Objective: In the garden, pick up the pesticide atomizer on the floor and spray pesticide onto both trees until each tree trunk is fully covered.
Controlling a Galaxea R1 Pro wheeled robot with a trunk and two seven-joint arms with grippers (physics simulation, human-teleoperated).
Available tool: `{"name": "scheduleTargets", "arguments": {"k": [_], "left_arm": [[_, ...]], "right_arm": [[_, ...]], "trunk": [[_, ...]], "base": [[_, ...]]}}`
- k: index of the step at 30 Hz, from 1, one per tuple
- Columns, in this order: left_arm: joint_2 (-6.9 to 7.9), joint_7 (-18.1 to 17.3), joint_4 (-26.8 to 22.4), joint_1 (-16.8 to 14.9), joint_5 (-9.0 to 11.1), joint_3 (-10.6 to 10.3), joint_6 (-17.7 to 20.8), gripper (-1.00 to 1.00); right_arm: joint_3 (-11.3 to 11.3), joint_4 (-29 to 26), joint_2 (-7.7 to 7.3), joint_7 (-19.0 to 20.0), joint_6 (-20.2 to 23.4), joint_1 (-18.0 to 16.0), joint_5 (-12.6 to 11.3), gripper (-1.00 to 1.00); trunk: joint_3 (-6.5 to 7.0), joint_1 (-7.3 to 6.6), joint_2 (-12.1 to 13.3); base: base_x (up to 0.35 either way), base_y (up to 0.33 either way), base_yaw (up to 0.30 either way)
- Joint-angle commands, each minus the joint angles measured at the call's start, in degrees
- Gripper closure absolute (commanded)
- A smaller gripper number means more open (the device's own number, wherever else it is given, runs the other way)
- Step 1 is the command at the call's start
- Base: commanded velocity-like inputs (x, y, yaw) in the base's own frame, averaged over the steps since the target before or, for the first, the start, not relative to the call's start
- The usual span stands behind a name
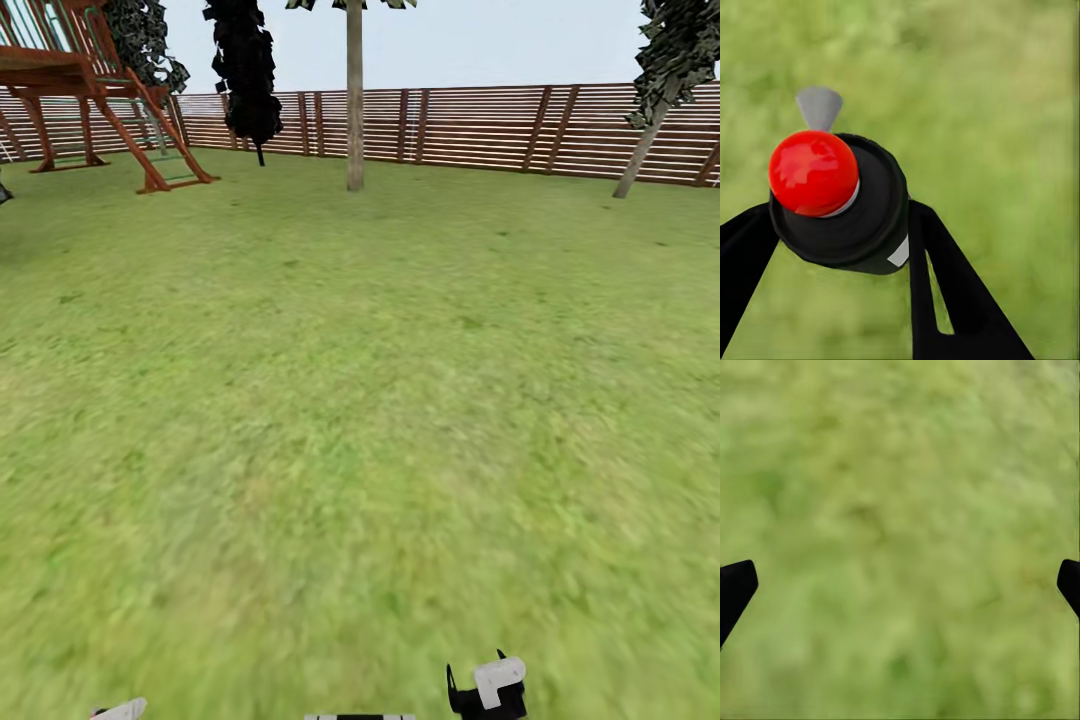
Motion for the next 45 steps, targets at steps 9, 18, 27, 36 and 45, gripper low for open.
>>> {"name": "scheduleTargets", "arguments": {"k": [9, 18, 27, 36, 45], "left_arm": [[0.00, -0.01, 0.00, 0.00, 0.03, 0.02, 0.00, 1.00], [0.00, -0.01, 0.00, 0.00, 0.01, 0.02, 0.00, 1.00], [0.00, -0.01, 0.00, 0.00, 0.05, 0.02, 0.07, 1.00], [0.00, -0.01, 0.00, 0.00, 0.04, 0.02, 0.03, 1.00], [0.00, -0.01, 0.00, 0.00, 0.00, 0.02, 0.00, 1.00]], "right_arm": [[0.00, 0.00, 0.00, 0.00, 0.02, 0.00, 0.00, -1.00], [0.00, 0.00, 0.00, 0.00, 0.04, 0.00, 0.00, -1.00], [0.00, 0.00, 0.00, 0.00, 0.01, 0.00, 0.00, -1.00], [0.00, 0.00, 0.00, 0.00, 0.05, 0.00, 0.00, -1.00], [0.00, 0.00, 0.00, 0.00, 0.03, 0.00, 0.00, -1.00]], "trunk": [[0.00, 0.00, 0.00], [0.00, 0.00, 0.00], [0.00, 0.00, 0.00], [0.00, 0.00, 0.00], [0.00, 0.00, 0.00]], "base": [[0.344, 0.000, 0.000], [0.344, 0.000, 0.000], [0.344, 0.000, 0.000], [0.344, 0.000, 0.000], [0.344, 0.000, 0.000]]}}
